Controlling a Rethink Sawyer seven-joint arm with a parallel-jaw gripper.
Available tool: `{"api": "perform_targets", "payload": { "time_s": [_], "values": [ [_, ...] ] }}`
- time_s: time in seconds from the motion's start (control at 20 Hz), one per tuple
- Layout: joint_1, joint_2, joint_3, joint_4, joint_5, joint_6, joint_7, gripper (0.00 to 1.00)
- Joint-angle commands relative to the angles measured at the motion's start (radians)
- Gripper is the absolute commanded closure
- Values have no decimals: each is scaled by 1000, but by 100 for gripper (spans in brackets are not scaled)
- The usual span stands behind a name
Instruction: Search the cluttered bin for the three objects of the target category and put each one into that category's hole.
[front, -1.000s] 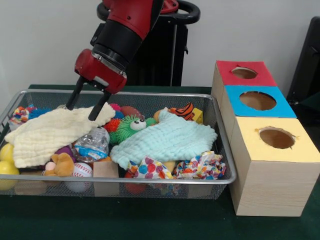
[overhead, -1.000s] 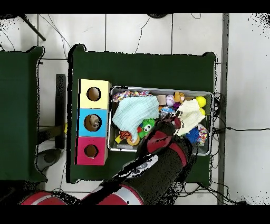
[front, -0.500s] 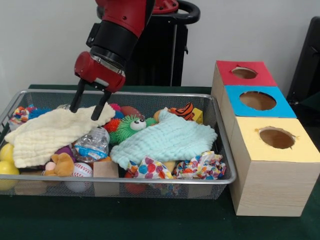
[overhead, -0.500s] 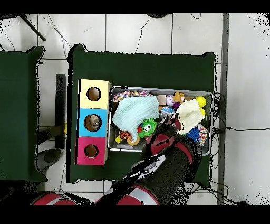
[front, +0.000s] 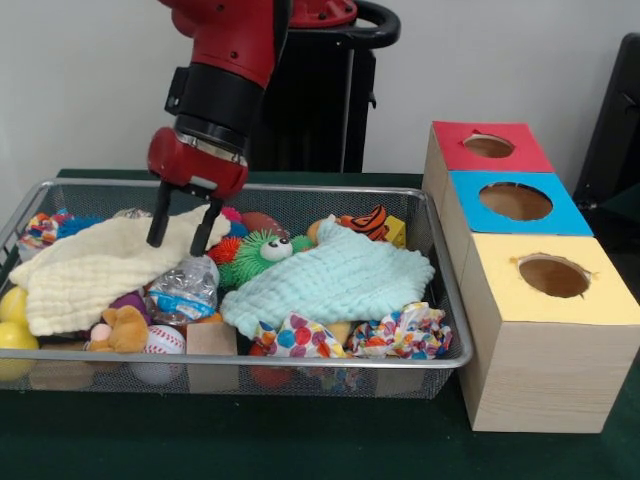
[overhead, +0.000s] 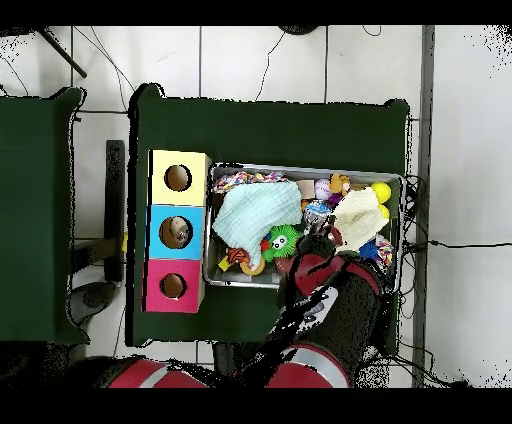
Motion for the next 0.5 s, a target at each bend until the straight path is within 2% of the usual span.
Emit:
{"api": "perform_targets", "payload": {
  "time_s": [0.05, 0.2, 0.35, 0.5],
  "values": [
    [-56, -54, 240, 51, -96, 134, 61, 0],
    [-48, -66, 250, 68, -95, 135, 68, 0],
    [-13, -47, 221, 68, -64, 107, 83, 0],
    [-5, -64, 227, 82, -66, 125, 78, 0]
  ]
}}
